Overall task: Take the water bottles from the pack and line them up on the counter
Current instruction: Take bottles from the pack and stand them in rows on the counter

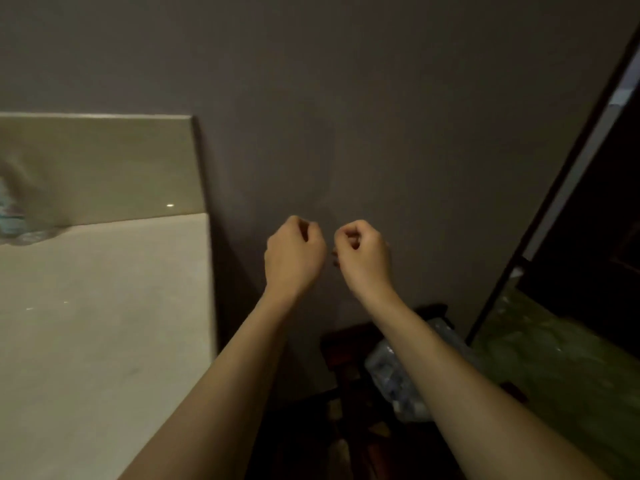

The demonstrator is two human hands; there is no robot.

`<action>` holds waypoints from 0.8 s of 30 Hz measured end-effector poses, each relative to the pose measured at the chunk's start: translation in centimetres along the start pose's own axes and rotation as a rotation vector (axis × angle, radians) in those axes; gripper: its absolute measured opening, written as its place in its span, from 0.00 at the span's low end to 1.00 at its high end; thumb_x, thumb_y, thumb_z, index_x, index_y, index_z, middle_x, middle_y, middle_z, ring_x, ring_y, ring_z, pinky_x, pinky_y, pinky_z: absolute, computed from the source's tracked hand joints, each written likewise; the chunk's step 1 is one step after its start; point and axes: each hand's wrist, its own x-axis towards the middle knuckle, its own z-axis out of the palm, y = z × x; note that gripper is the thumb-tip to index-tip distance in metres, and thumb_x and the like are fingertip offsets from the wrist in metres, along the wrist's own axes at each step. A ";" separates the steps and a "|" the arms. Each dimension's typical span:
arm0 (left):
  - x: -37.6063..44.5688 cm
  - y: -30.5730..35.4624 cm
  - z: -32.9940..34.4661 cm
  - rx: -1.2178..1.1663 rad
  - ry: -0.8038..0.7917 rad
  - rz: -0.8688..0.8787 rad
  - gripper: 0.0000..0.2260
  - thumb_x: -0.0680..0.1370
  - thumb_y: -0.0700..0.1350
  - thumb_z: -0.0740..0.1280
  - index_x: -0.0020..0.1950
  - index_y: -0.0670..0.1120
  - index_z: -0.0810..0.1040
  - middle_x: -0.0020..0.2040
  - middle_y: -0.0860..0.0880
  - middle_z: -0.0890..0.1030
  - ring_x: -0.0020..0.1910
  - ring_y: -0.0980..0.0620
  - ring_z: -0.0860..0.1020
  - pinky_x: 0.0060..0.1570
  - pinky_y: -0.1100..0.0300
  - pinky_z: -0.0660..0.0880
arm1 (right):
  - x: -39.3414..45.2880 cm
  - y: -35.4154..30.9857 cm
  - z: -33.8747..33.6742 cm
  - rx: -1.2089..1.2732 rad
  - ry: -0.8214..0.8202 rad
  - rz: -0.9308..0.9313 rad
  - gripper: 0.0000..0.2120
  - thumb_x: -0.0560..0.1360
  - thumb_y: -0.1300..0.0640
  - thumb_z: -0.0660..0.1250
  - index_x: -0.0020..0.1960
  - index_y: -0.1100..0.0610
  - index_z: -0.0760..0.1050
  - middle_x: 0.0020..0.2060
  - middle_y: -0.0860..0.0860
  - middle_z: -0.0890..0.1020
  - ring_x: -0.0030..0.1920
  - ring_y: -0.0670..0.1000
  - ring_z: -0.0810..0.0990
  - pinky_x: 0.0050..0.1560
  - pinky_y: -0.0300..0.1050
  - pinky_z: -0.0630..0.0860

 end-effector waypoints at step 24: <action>-0.8 -3.7 39.6 0.097 -0.597 -0.336 0.13 0.81 0.48 0.58 0.54 0.44 0.80 0.49 0.45 0.82 0.42 0.51 0.76 0.43 0.58 0.70 | 14.0 32.5 -15.7 -0.236 -0.042 0.534 0.07 0.78 0.58 0.62 0.43 0.50 0.75 0.39 0.54 0.83 0.41 0.56 0.83 0.46 0.58 0.82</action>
